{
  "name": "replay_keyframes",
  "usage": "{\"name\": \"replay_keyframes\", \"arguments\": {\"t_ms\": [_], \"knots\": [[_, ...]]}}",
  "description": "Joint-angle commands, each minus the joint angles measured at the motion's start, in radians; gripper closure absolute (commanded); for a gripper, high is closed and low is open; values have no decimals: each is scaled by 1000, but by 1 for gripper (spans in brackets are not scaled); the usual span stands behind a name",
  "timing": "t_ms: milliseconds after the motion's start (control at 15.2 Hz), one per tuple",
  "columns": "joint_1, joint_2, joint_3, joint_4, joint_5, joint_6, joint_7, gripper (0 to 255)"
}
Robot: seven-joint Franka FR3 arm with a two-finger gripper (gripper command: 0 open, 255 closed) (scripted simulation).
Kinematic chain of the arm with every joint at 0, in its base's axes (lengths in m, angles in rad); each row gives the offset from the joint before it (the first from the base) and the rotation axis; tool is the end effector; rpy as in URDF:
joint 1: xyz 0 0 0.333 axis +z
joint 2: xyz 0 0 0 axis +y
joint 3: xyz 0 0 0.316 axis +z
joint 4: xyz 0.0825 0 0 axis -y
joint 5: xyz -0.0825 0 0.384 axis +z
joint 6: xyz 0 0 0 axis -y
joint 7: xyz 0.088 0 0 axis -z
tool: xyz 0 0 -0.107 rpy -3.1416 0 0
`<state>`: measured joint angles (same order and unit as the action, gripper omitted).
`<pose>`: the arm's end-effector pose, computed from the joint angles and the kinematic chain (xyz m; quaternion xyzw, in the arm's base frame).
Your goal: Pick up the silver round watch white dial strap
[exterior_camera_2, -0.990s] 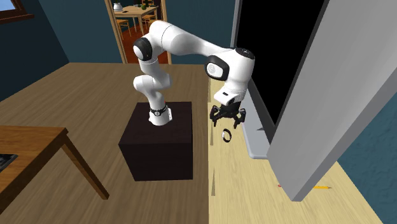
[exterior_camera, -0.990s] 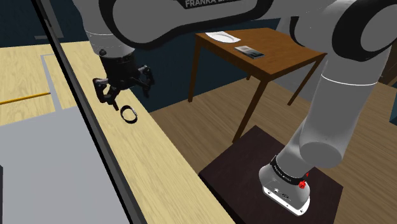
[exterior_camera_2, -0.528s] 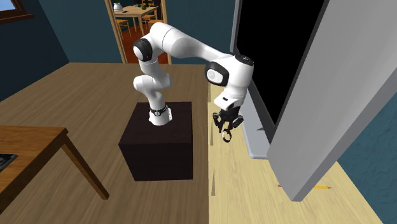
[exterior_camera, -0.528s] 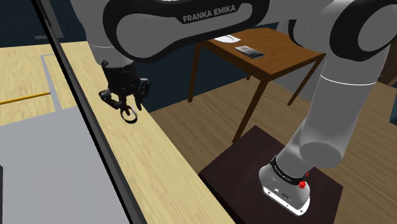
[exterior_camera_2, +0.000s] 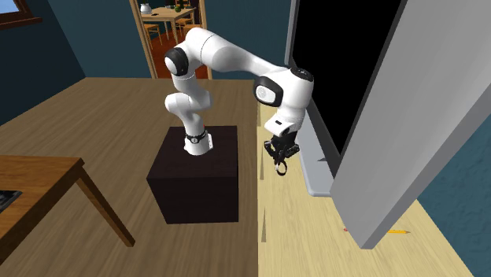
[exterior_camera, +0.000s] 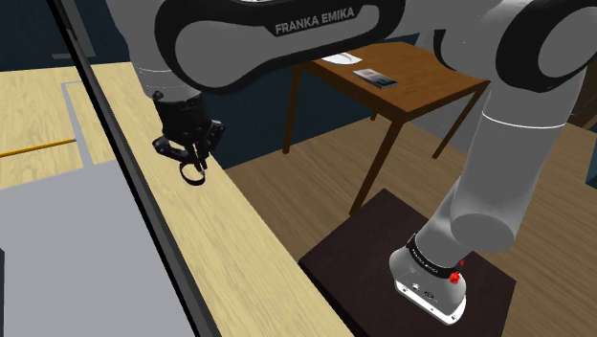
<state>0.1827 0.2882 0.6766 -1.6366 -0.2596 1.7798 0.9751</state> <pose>0.4517 0.4311 0.4729 0.9981 -0.0323 0.0049 0.0528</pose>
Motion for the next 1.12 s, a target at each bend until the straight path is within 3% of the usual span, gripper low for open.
{"name": "replay_keyframes", "arguments": {"t_ms": [0, 1056], "knots": [[0, -2, 1, 12, 2, -13, -3, 255], [24, 2, 8, 208, 5, -204, -21, 255]]}}
